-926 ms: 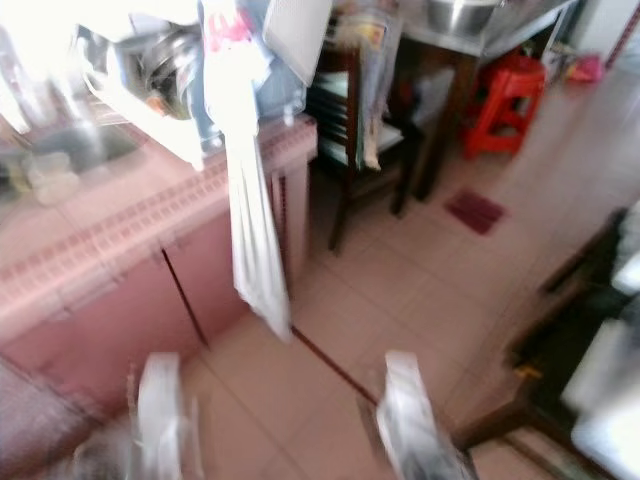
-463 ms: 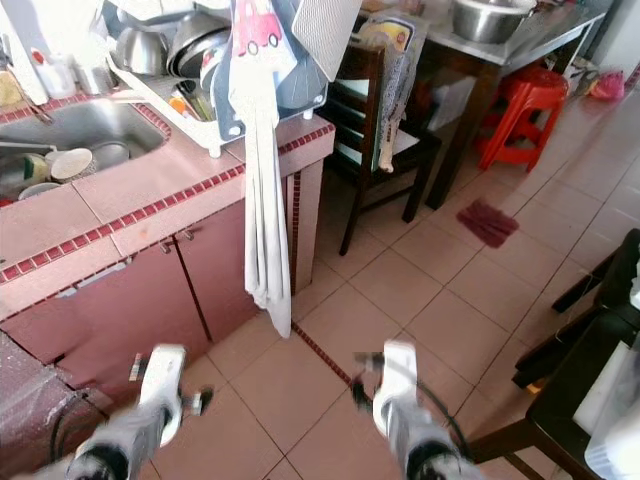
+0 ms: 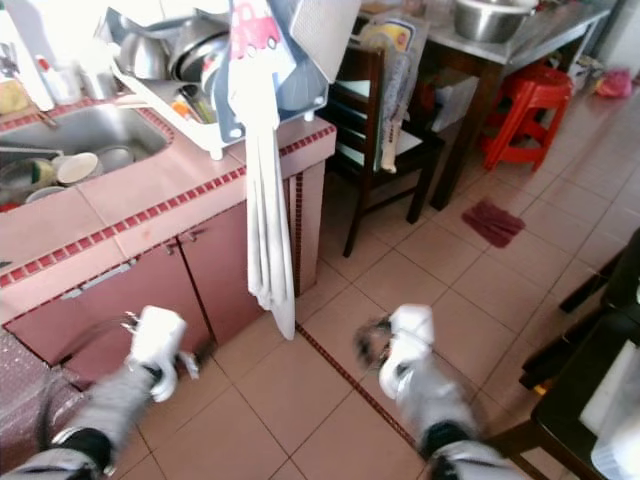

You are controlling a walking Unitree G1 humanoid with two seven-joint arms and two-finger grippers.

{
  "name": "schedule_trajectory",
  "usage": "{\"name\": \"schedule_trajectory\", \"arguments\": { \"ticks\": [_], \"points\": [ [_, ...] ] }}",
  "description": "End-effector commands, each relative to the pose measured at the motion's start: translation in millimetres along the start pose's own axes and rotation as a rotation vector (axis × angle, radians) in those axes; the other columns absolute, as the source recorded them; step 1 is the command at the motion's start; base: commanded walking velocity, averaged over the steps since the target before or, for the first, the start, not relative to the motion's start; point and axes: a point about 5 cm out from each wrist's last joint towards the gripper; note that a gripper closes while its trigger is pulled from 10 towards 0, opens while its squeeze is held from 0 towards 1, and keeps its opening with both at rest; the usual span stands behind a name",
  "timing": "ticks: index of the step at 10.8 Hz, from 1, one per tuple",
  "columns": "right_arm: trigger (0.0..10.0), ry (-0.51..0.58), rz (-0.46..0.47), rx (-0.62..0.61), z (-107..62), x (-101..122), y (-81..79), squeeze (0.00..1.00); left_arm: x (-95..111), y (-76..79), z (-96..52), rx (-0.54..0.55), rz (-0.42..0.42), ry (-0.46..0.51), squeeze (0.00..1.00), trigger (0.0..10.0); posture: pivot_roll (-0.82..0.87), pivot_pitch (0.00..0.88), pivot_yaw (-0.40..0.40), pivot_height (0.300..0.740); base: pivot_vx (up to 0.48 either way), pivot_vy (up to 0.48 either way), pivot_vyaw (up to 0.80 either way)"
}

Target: Kitchen organization

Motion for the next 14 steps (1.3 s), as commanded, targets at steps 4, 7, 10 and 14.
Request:
{"name": "schedule_trajectory", "arguments": {
  "ticks": [4, 7, 10, 14],
  "points": [
    [10.0, 0.194, -0.155, 0.148, -28.5, 15, -0.3, 0.0, 5, -2.9, -36.7, -0.125, -0.004, 0.196, 0.0, 10.0, 0.0, 0.0, -0.027, 0.74, 0.0, 0.0, 0.0],
    [10.0, 0.248, -0.028, -0.072, -53.5, 24, 16.5, 0.0, 1, -0.1, -77.3, -0.041, -0.065, 0.289, 0.0, 10.0, 0.01, 0.0, -0.024, 0.74, 0.0, 0.0, 0.0],
    [10.0, 0.29, -0.03, -0.119, -75.4, 36, 15.8, 0.0, -10, -2.4, -90.9, 0.04, -0.092, 0.269, 0.0, 10.0, -0.01, 0.005, -0.029, 0.74, 0.0, 0.0, 0.0],
    [10.0, 0.3, -0.062, -0.131, -77.1, 52, 8.6, 0.0, -23, -15.5, -86.6, 0.084, -0.088, 0.241, 0.0, 10.0, 0.0, 0.052, -0.046, 0.74, 0.0, 0.0, 0.2]
  ]
}}
Point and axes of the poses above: a point about 5 cm out from each wrist's last joint towards the gripper, its own z axis pointing out of the wrist towards the gripper, its own x axis along the axis of the wrist's last joint, y = z × x, and after that the axes turned 13 degrees about -z, right-handed
